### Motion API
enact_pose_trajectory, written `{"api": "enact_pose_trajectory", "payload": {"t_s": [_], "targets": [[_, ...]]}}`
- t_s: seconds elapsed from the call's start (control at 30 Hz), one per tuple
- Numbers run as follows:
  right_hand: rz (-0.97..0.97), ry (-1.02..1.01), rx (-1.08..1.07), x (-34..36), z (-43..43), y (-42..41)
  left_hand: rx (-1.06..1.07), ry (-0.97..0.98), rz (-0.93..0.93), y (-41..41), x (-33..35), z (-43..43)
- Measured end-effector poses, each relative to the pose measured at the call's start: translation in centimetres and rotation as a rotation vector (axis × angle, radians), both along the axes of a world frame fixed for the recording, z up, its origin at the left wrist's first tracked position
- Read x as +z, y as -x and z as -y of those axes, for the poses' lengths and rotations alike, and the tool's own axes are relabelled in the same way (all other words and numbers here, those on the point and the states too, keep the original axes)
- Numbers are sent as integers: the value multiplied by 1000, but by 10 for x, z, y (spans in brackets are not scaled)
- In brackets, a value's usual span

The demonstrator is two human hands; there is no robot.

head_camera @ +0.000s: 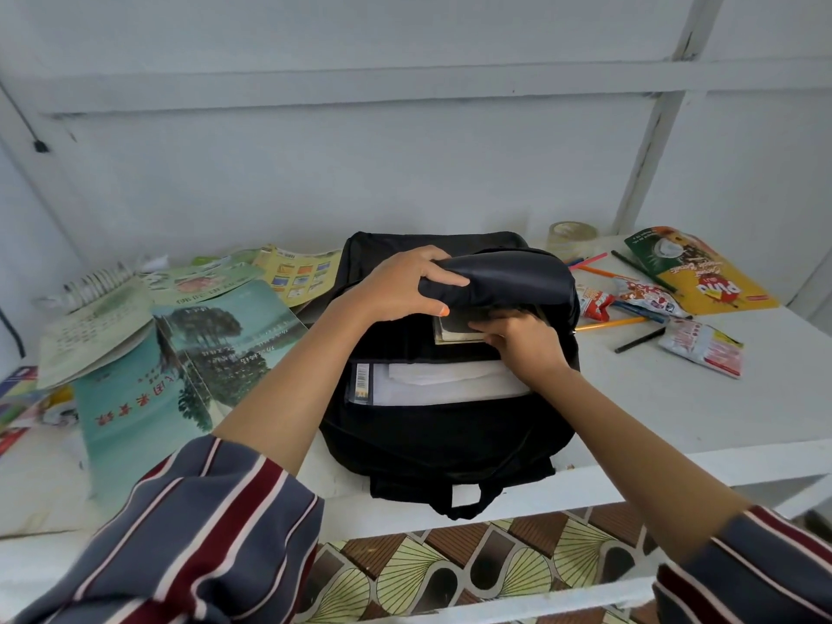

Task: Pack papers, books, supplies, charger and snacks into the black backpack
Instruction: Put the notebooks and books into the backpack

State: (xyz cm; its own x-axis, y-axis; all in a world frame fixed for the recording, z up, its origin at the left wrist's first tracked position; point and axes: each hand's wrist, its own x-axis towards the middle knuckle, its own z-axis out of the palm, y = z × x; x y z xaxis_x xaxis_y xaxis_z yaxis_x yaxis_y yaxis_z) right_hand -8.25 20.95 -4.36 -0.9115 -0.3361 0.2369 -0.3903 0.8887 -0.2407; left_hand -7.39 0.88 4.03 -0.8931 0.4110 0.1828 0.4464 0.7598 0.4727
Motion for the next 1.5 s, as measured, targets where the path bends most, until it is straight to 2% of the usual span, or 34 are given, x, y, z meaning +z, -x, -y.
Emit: {"api": "enact_pose_trajectory", "payload": {"t_s": [0.2,0.6,0.8,0.97,1.1,1.23,1.3,1.37,1.5], "targets": [[13,79,1,-4,-2,-2,-4,-6,8,-2,1,-1],[-80,79,-63,-8,11,2,2,-6,-7,1,2,0],[-37,77,-32,-9,8,0,6,-7,11,0,2,-2],[81,-11,39,-2,-2,-13,0,-21,179,1,-5,1],[218,-73,93,3,-12,-31,-68,123,401,-4,-15,-2],[265,5,130,15,-17,-47,-95,215,428,-16,-23,-7],[317,71,200,26,-14,-53,-77,133,426,-22,-24,-7],[375,130,293,39,-8,-58,-29,-59,388,-28,-22,-4],[409,275,424,59,14,-68,110,-317,195,-40,-12,17]]}}
